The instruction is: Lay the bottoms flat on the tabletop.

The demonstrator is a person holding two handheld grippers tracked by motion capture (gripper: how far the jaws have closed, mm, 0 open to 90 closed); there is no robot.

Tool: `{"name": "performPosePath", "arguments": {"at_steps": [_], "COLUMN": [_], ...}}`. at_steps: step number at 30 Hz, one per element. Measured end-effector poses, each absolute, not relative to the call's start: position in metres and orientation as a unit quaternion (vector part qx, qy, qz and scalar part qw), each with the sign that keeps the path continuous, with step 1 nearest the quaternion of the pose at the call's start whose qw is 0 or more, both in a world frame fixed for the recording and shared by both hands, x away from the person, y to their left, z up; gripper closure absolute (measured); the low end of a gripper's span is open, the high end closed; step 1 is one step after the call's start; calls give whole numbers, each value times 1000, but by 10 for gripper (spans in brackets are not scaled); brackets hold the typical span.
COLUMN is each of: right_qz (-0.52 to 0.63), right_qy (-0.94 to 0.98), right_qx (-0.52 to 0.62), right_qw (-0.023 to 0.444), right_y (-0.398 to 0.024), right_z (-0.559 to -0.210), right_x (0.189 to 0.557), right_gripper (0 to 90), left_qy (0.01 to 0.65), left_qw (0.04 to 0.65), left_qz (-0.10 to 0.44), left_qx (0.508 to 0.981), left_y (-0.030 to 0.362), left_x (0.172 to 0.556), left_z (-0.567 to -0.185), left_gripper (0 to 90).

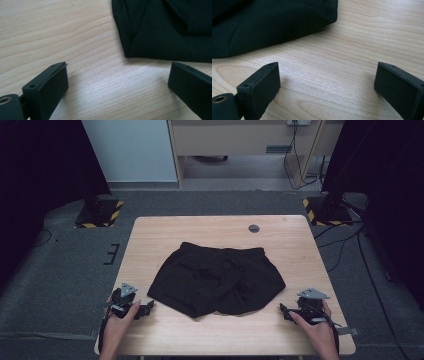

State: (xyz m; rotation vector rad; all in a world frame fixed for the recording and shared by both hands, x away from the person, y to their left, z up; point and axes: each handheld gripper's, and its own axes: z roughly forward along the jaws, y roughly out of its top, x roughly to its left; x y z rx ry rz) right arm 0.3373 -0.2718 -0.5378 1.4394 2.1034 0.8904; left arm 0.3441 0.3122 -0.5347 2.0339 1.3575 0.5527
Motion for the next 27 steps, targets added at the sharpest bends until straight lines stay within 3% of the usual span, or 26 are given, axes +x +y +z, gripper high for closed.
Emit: {"name": "performPosePath", "arguments": {"at_steps": [3, 8, 10, 14, 15, 18, 21, 22, 24, 27], "right_qz": [326, 357, 368, 399, 405, 417, 427, 427, 434, 430], "right_qy": [761, 762, 765, 787, 790, 798, 806, 806, 812, 816], "right_qx": [519, 494, 482, 422, 414, 392, 376, 376, 365, 362], "right_qw": [215, 219, 216, 208, 202, 188, 160, 160, 136, 135], "right_y": [-271, -264, -259, -228, -223, -208, -193, -193, -175, -165], "right_z": [-537, -522, -518, -508, -508, -508, -512, -512, -515, -518], "right_x": [336, 332, 331, 325, 324, 323, 324, 324, 325, 325], "right_gripper": [108, 410, 447, 719, 742, 728, 564, 564, 400, 377], "left_qy": [512, 495, 480, 448, 448, 423, 425, 425, 437, 432], "left_qw": [325, 351, 356, 376, 376, 372, 357, 357, 364, 361], "left_qz": [214, 219, 217, 203, 203, 203, 203, 203, 193, 187], "left_qx": [766, 764, 772, 785, 785, 801, 807, 807, 799, 805], "left_y": [305, 288, 273, 234, 234, 215, 203, 203, 200, 197], "left_x": [343, 340, 339, 335, 335, 334, 339, 339, 344, 347], "left_z": [-528, -518, -516, -514, -514, -515, -521, -521, -524, -526], "left_gripper": [50, 58, 62, 105, 116, 145, 192, 218, 264, 321]}}
